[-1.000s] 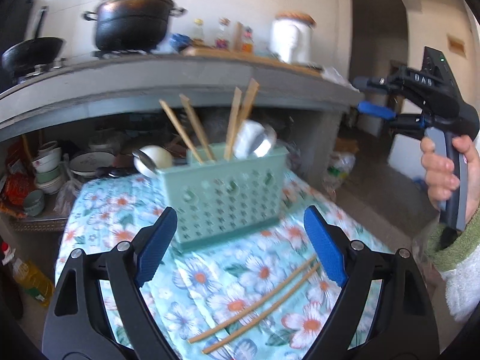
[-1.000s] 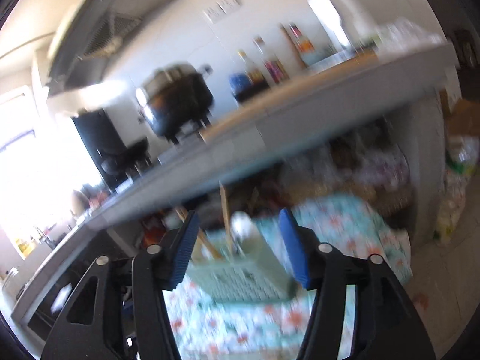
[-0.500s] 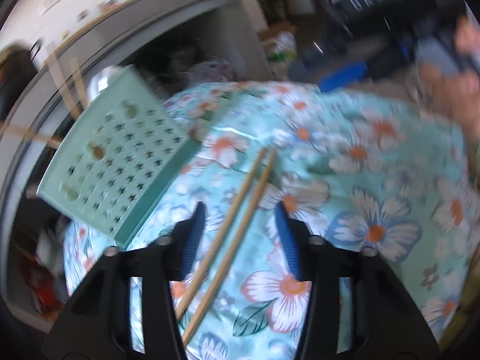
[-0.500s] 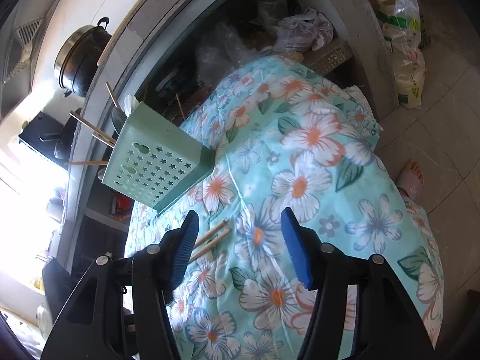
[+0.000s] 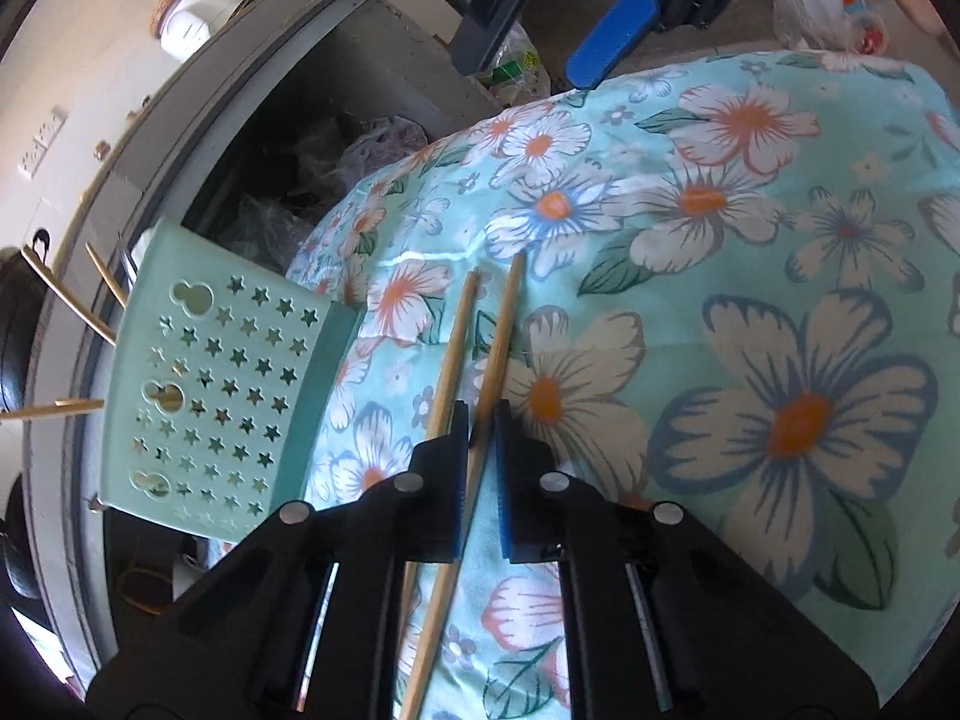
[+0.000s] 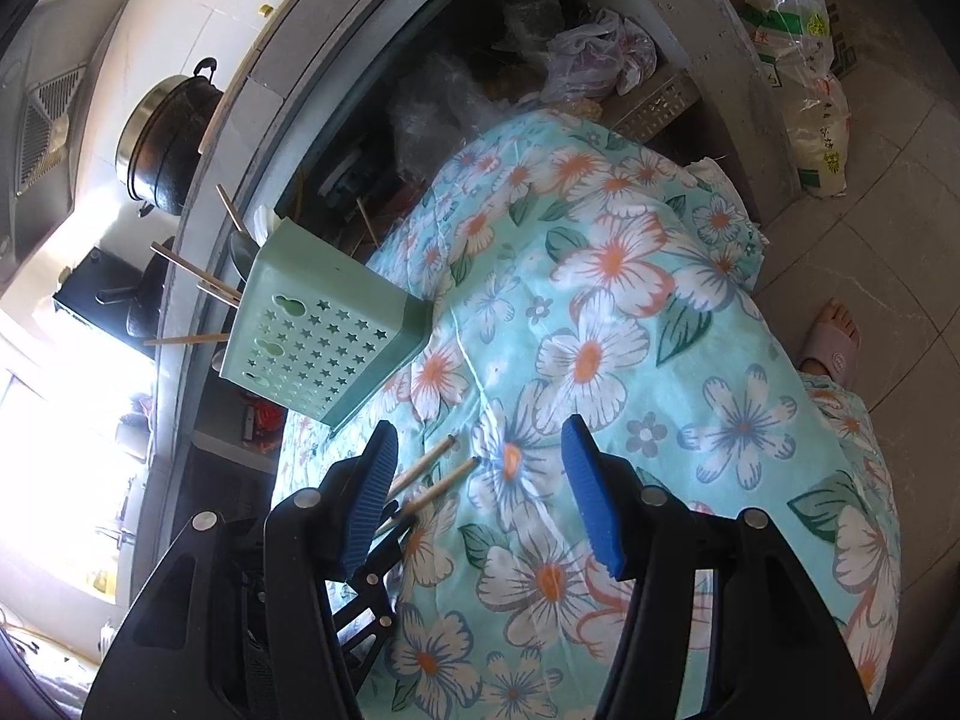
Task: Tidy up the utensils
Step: 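Move both open tools down to the last two chopsticks on the cloth, then close the left tool on one chopstick and lift it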
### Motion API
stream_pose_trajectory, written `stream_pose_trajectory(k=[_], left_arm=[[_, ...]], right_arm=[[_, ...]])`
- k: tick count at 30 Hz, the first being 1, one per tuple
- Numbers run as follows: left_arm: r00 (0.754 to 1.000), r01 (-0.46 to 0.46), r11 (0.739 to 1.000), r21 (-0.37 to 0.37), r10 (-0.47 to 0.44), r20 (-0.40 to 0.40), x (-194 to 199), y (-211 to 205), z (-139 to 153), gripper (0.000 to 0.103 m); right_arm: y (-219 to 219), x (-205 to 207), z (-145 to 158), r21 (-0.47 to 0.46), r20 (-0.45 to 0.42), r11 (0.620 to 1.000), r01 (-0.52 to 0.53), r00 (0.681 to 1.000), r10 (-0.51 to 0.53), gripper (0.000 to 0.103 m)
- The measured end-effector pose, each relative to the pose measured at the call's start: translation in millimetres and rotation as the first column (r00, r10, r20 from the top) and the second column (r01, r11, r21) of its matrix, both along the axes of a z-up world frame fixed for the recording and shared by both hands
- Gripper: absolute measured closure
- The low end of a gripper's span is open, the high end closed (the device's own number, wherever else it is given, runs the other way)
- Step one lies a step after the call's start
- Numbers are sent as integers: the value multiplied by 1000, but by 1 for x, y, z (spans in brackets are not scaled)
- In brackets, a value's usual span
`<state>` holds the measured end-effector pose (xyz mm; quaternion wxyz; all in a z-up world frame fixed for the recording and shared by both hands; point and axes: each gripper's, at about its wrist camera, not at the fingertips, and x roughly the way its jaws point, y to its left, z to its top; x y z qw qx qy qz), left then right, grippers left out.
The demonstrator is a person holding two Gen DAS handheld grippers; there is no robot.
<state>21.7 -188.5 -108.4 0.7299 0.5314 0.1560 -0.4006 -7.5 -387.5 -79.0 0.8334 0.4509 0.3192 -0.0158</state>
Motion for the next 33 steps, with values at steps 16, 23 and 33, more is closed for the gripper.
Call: stream_pose_trajectory(k=[16, 23, 33], left_arm=[[965, -52, 999, 0, 51, -258, -19, 29, 27, 95], [940, -34, 999, -37, 20, -340, -16, 26, 41, 77], [937, 0, 1000, -7, -3, -349, -12, 0, 24, 74]], right_arm=[[3, -3, 3, 7, 15, 1000, -16, 1000, 16, 48], [4, -3, 4, 9, 19, 1000, -19, 1000, 18, 48], [3, -1, 3, 18, 20, 999, -28, 999, 28, 48]])
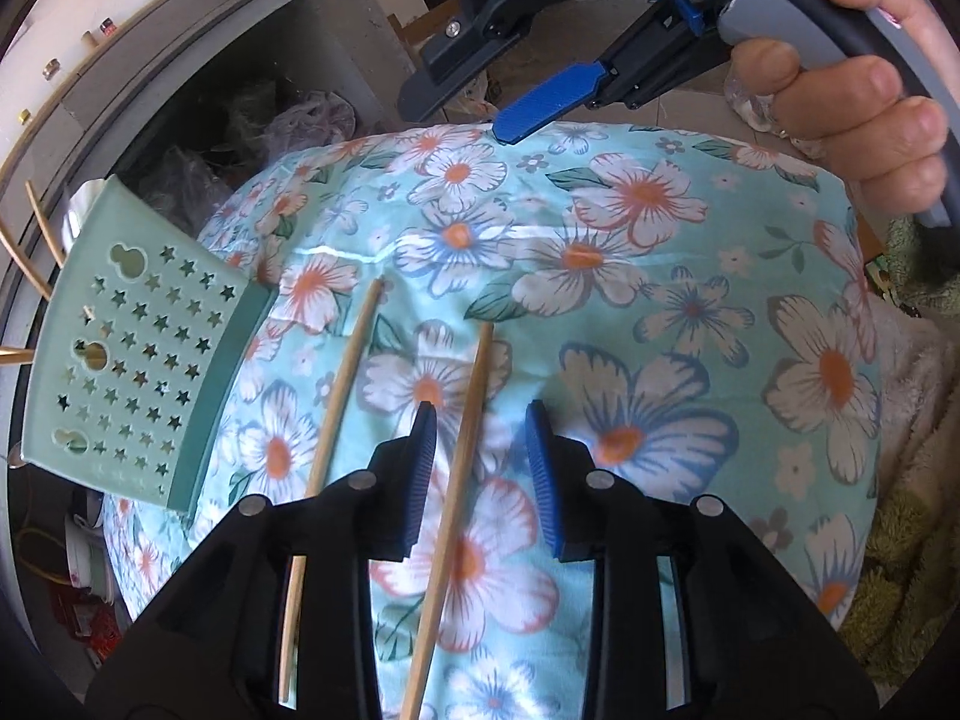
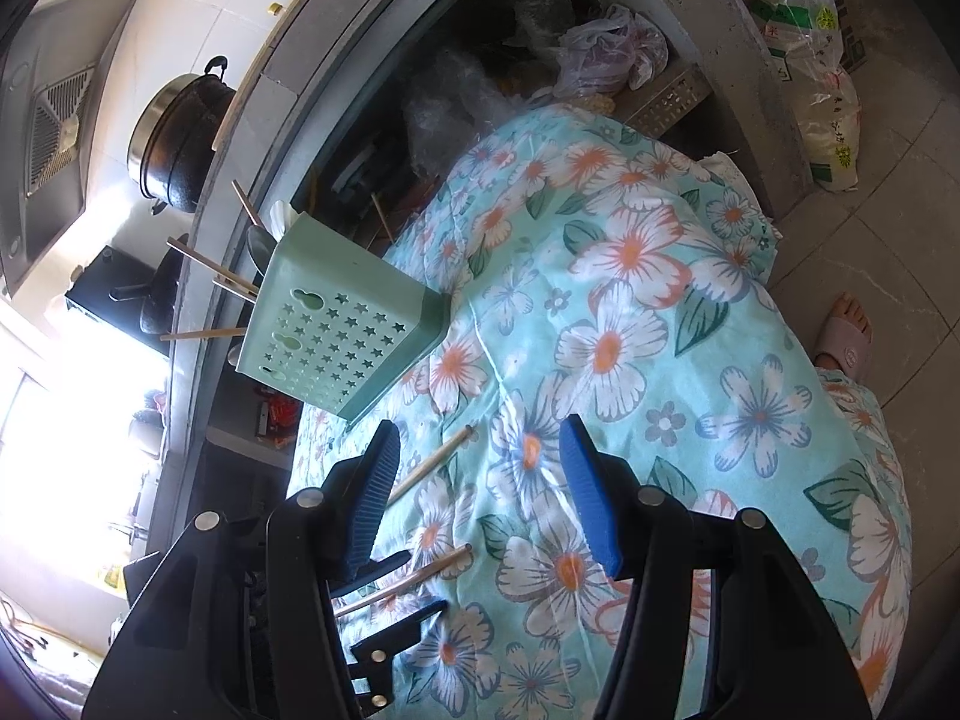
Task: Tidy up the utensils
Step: 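Close the left tool on one chopstick and lift it, then carry the chopstick toward the holder with the left tool while the right tool grasps the last chopstick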
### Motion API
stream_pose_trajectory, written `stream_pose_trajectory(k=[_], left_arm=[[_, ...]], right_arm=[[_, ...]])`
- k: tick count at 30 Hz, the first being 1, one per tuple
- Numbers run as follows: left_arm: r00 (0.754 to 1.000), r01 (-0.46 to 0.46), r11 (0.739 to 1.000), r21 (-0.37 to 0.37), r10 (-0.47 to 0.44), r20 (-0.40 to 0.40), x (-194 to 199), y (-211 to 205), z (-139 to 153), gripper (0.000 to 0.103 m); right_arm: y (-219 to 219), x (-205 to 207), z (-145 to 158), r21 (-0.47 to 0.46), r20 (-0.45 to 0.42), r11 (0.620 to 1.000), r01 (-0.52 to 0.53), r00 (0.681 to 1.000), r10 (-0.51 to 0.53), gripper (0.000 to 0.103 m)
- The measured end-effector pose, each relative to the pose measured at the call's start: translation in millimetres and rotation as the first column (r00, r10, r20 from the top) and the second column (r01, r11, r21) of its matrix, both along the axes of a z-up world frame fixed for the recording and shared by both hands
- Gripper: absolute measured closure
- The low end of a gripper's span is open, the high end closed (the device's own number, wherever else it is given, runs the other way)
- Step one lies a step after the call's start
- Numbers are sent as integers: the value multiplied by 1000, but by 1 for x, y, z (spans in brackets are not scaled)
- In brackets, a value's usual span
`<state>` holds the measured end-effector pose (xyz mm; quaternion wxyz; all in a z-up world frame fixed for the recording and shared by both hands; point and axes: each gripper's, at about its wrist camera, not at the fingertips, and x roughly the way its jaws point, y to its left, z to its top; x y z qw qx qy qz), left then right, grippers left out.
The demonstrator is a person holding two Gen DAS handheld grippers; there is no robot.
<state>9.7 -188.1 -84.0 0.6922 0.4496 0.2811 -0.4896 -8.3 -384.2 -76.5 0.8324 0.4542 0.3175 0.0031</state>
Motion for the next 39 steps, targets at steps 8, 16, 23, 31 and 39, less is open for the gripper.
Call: stream_pose_trajectory(k=[8, 16, 23, 31, 39], left_arm=[[995, -27, 1000, -1, 27, -94, 14, -8, -4, 75], [986, -78, 996, -35, 71, -151, 24, -5, 1, 95], [979, -139, 985, -107, 120, -163, 34, 9, 23, 99], [963, -246, 928, -279, 201, -181, 49, 41, 71, 99], [937, -348, 832, -432, 293, -191, 68, 76, 116, 99]], right_arm=[[1, 2, 0, 6, 4, 1000, -7, 1000, 7, 48], [1, 0, 2, 4, 9, 1000, -3, 1000, 3, 48], [-2, -7, 7, 12, 25, 999, 31, 999, -31, 48], [-1, -9, 11, 34, 37, 999, 40, 998, -41, 48], [24, 3, -4, 152, 32, 987, -46, 999, 42, 53]])
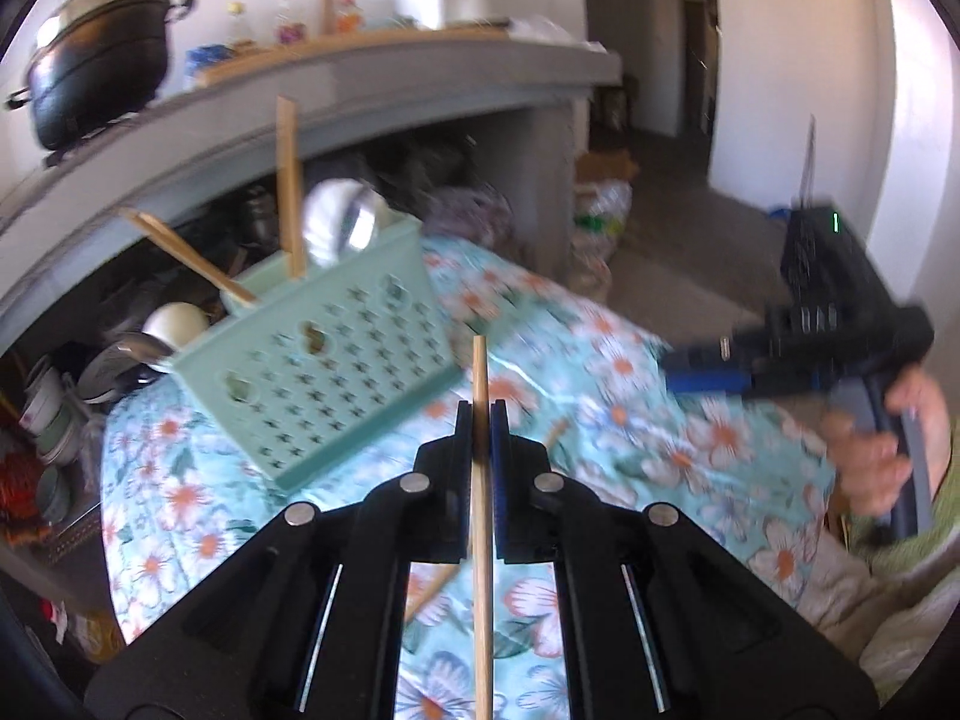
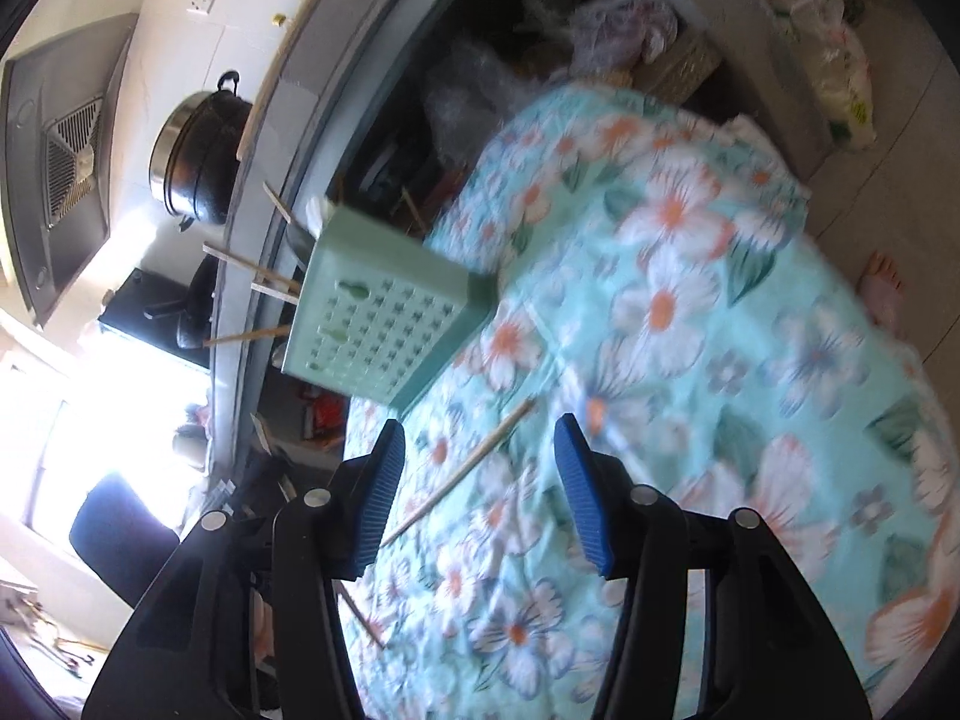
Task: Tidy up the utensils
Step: 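Carry the chopstick toward the holder with the left tool while the right tool grasps the last chopstick, then hold both chopsticks above the green holder with both tools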
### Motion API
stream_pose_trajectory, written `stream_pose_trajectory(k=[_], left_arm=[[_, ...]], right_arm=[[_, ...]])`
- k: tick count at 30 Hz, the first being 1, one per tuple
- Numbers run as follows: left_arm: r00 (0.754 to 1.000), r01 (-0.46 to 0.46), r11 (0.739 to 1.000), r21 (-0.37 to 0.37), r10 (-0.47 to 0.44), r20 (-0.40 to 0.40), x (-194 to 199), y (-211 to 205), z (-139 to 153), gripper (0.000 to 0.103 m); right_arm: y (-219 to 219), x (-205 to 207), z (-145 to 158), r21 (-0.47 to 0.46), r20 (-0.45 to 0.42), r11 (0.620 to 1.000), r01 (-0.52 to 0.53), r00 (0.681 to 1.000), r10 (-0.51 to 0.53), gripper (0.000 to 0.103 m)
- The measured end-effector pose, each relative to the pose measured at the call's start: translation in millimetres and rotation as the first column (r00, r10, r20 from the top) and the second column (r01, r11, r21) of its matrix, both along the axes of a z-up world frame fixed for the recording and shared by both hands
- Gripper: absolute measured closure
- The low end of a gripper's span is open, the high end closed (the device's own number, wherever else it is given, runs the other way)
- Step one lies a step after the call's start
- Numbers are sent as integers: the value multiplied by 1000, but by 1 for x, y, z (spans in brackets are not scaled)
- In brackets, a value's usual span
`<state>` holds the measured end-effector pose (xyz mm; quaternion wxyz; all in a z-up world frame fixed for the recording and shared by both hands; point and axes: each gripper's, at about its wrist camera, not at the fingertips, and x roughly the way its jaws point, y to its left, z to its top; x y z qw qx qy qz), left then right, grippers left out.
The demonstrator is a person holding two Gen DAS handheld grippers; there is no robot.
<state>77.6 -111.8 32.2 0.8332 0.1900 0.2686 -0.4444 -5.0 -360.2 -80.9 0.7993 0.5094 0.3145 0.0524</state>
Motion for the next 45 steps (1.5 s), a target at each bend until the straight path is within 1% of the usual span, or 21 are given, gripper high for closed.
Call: stream_pose_trajectory(k=[4, 6, 9, 12, 15, 19, 21, 22, 24, 25, 30, 33, 35, 40, 45], left_arm=[[998, -55, 997, -60, 56, 14, 10, 18, 14, 99], [997, -72, 994, -83, 73, 9, 13, 25, 18, 99], [996, -91, 990, -106, 90, -11, 18, 35, 20, 99], [994, -106, 987, -120, 105, -17, 20, 41, 21, 99], [993, -115, 984, -134, 113, -24, 20, 47, 20, 99], [992, -126, 983, -135, 123, -32, 23, 52, 16, 99], [991, -130, 983, -132, 126, -40, 23, 53, 15, 99], [991, -131, 983, -132, 127, -42, 24, 53, 14, 99], [991, -134, 982, -132, 129, -44, 24, 54, 14, 99], [991, -134, 982, -132, 129, -44, 24, 54, 14, 99], [991, -133, 983, -130, 128, -44, 24, 54, 13, 99], [991, -132, 983, -128, 127, -42, 24, 54, 13, 99], [991, -133, 983, -124, 129, -42, 24, 54, 12, 99], [990, -136, 984, -118, 132, -43, 26, 52, 12, 99], [991, -135, 985, -112, 131, -41, 26, 50, 11, 99]], right_arm=[[23, 16, -15, 56, -40, 997, -60, 997, 62, 55], [31, 24, -23, 61, -72, 996, -66, 995, 70, 57], [40, 38, -36, 93, -107, 994, -61, 992, 71, 60], [43, 53, -47, 99, -139, 995, -25, 990, 38, 62], [42, 65, -55, 123, -139, 992, 35, 990, -18, 63], [46, 77, -55, 99, -139, 990, 99, 987, -85, 66], [48, 79, -57, 83, -149, 986, 146, 980, -132, 76], [48, 80, -58, 79, -153, 984, 162, 977, -149, 79], [48, 80, -60, 70, -163, 979, 190, 971, -177, 89], [48, 80, -60, 69, -165, 978, 199, 969, -185, 91], [45, 82, -57, 71, -150, 979, 193, 972, -181, 91], [40, 80, -52, 89, -126, 978, 189, 976, -178, 92], [36, 76, -47, 84, -103, 979, 186, 979, -177, 92], [31, 64, -16, 22, -10, 983, 181, 984, -180, 94], [25, 52, 15, -43, 66, 980, 195, 979, -192, 95]])
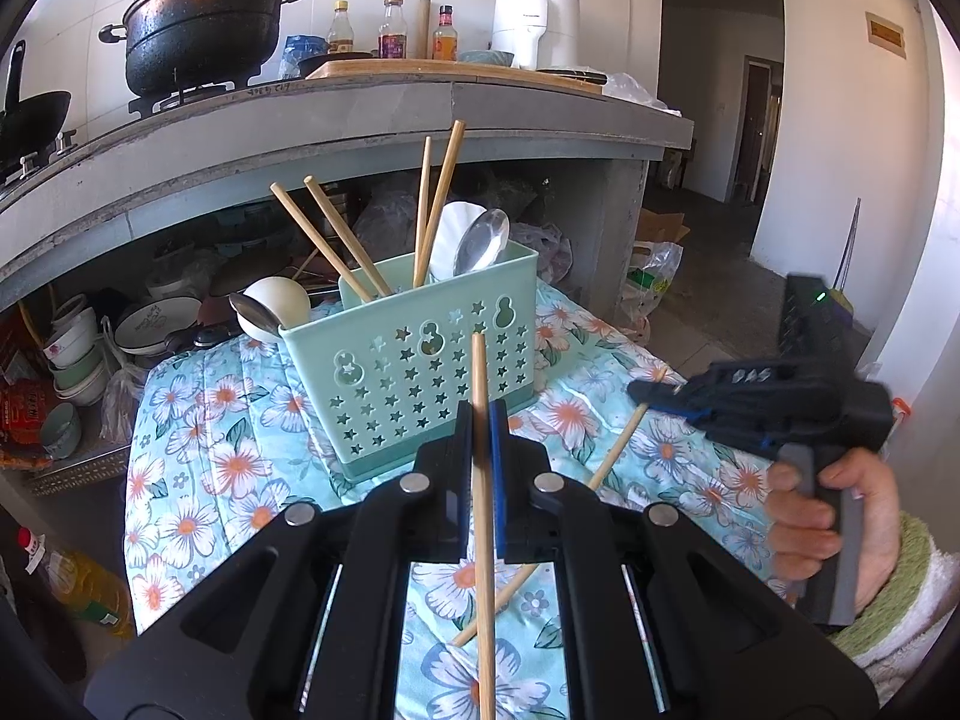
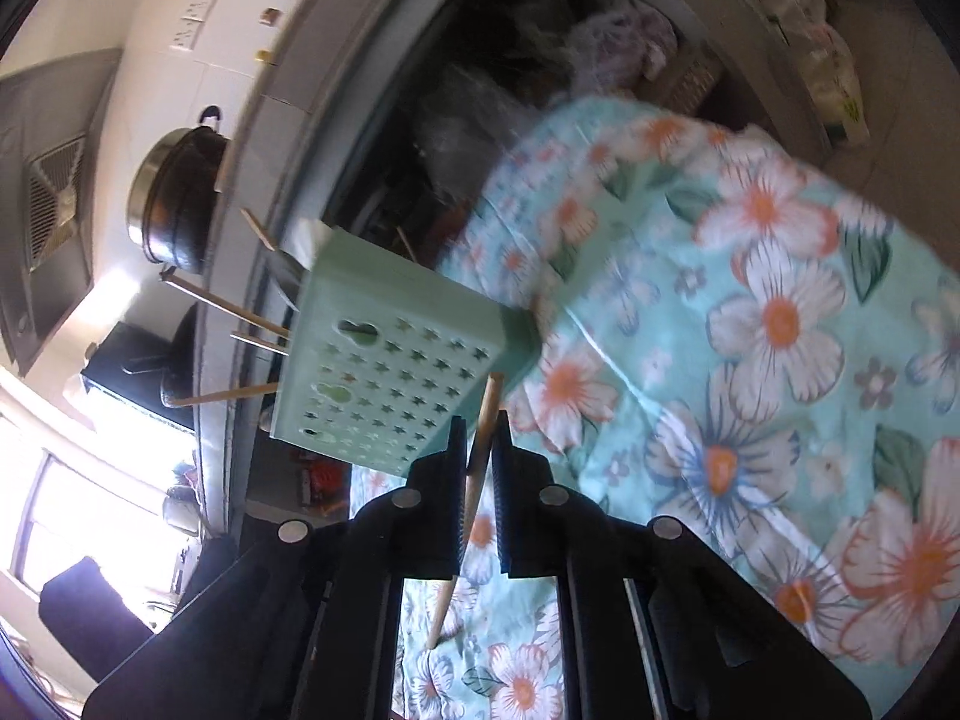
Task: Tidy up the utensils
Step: 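Hold both chopsticks above the green holder with both tools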
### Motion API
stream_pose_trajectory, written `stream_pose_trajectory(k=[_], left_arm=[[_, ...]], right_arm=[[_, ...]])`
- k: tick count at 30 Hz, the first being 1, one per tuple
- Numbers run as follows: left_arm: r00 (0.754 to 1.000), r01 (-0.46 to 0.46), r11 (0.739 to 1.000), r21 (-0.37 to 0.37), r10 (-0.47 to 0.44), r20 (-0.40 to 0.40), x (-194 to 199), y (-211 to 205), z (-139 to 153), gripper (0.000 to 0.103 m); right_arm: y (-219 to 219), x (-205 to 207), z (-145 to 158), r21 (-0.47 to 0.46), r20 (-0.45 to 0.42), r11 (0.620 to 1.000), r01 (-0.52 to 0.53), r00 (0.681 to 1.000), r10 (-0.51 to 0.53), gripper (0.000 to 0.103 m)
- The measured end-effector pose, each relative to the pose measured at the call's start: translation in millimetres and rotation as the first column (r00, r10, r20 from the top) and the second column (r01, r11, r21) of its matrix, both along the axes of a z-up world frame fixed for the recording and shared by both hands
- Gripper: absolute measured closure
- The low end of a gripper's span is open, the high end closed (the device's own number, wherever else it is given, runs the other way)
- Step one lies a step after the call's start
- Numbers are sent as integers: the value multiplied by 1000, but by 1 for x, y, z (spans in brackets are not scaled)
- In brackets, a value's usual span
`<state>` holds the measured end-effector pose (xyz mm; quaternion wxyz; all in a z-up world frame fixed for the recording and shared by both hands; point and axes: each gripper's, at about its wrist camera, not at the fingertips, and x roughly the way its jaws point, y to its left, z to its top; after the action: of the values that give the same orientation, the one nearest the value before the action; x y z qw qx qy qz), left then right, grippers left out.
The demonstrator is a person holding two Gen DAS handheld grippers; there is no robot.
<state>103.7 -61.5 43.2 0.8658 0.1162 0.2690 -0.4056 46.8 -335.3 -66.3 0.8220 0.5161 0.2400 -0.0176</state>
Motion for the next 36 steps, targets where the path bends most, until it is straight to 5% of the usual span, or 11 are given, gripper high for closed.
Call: stream_pose_trajectory(k=[7, 36], left_arm=[[1000, 1, 1000, 7, -1, 0, 0, -3, -1, 99], [1000, 4, 1000, 14, -4, 1, 0, -6, -2, 99]], right_arm=[[-7, -19, 24, -46, 56, 999, 22, 998, -20, 96], [-12, -27, 28, -39, 74, 998, 41, 997, -38, 97]])
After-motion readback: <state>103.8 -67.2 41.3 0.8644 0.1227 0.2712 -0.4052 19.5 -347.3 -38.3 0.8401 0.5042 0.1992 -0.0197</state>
